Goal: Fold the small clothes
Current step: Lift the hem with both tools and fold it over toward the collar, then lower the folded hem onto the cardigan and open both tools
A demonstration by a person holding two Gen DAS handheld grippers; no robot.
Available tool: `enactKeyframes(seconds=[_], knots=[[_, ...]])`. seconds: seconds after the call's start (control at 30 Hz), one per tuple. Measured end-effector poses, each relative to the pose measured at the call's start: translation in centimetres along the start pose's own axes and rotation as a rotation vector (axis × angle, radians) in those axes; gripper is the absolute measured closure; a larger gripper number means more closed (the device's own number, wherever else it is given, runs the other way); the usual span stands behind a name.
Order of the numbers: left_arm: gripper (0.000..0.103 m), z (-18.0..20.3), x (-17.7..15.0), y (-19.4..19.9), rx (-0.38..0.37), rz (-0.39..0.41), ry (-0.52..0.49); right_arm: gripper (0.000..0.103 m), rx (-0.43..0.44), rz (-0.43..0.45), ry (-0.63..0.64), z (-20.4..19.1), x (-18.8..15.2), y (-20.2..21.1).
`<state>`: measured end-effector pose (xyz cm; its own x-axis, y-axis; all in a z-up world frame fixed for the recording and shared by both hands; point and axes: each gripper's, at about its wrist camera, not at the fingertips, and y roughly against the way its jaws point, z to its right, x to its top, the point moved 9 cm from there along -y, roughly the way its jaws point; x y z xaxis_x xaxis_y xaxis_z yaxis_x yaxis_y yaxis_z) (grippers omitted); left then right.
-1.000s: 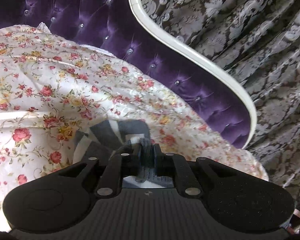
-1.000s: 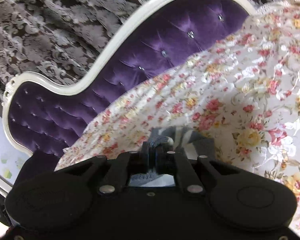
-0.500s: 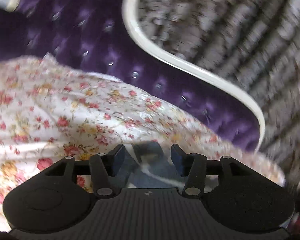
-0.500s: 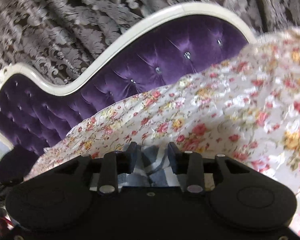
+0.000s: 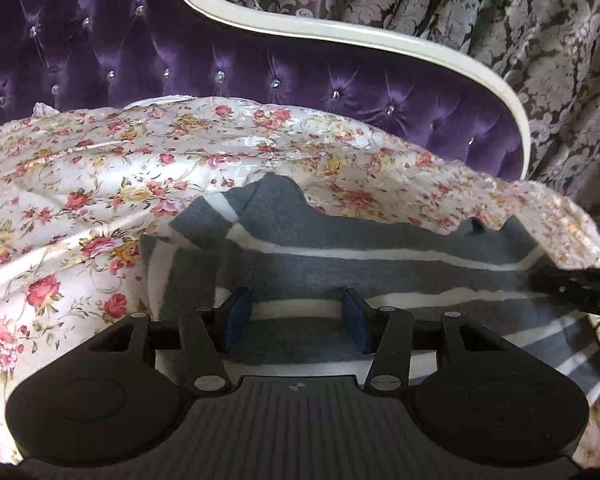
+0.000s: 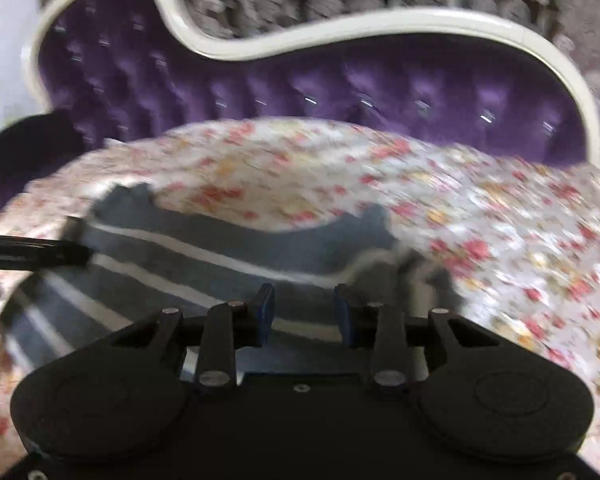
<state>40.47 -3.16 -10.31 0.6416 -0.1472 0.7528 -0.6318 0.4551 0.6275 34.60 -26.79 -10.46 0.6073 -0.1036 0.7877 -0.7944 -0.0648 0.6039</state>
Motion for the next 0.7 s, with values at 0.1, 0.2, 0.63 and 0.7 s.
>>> enactKeyframes(seconds=[0.1,0.2,0.63,0.7], knots=[[0.057,-0.3,0.2,0.4,0.008,-0.001,-0.003,0.076,-0.064,-0.017,-0.064,2.8,-0.4,-0.5],[0.057,-0.1,0.0,0.6,0.024,0.002,-0.029,0.076,-0.091,-0.022,-0.092,4.0,-0.4,-0.3],[0.041,0.6,-1.3,5.9,0.198,0.024,-0.117,0.072,-0.1,-0.024,-0.074,3.5,-0.5,-0.1],[0.037,1.7,-2.1,6.2,0.186,0.02,-0.154,0.07,-0.102,-0.022,-0.066,3.3,-0.5,0.1]])
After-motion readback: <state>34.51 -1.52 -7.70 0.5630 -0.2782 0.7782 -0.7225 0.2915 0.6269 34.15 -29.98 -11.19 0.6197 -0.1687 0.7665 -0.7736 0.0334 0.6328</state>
